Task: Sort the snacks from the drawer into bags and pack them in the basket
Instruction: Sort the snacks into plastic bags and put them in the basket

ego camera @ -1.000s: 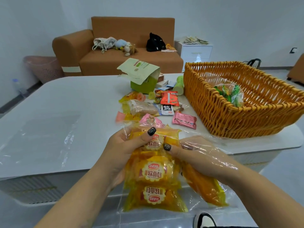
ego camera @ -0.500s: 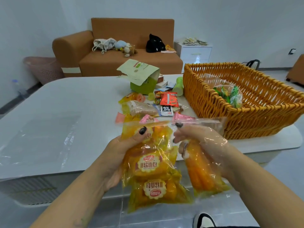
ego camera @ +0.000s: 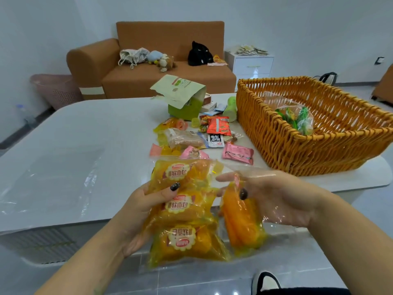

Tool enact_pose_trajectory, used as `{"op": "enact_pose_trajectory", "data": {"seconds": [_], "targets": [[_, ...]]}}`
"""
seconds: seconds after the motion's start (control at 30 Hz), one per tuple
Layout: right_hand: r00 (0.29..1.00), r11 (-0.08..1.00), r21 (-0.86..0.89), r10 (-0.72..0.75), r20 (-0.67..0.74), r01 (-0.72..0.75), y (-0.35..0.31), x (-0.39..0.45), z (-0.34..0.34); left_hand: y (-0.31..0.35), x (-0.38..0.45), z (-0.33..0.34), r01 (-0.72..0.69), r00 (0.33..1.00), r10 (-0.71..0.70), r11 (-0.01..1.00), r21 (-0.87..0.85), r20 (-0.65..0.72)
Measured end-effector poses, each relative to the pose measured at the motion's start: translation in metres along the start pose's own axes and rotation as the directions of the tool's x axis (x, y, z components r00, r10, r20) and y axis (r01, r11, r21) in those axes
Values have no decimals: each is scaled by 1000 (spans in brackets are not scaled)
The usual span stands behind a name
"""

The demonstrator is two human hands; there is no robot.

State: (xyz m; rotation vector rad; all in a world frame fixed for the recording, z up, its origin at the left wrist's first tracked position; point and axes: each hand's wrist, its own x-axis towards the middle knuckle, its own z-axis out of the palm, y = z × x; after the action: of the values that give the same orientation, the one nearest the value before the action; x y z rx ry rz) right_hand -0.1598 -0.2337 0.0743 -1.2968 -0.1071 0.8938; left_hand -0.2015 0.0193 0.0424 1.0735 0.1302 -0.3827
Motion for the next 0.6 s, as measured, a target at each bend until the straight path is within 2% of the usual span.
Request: {"op": "enact_pose_trajectory", "data": {"seconds": [0.07, 0.1, 0.13, 0.17, 0.23, 0.33, 0.47, 0.6], "targets": [[972, 994, 63, -106, 211, 94, -13, -20, 10, 2, 1, -4, -1, 1000, 0, 999, -49, -22], [962, 989, 102, -131, 241, 109, -12, -13, 8, 4, 2, -6, -2, 1000, 0, 996, -84, -17], [972, 992, 76, -112, 209, 98, -12, -11, 8, 5, 2, -7, -7, 1000, 6, 994, -110, -8], [990, 995, -9, -99, 98, 101, -11, -7, 7, 6, 1, -8, -17, 1000, 17, 993, -119, -4], [979, 953, -267, -176, -101, 144, -5, -2, 13, 7, 1, -7, -23, 1000, 22, 996, -84, -8], [897, 737, -665, -369, -245, 122, -2, -5, 25, 5, 0, -5, -9, 1000, 8, 999, -44, -27], [780, 602, -778, -568, -262, 178, -4, -4, 32, 8, -1, -5, -34, 997, 31, 998, -44, -66], [671, 591, -784, -661, -337, 189, -7, -2, 33, 13, -1, -9, 10, 996, -15, 998, -56, -83]]}}
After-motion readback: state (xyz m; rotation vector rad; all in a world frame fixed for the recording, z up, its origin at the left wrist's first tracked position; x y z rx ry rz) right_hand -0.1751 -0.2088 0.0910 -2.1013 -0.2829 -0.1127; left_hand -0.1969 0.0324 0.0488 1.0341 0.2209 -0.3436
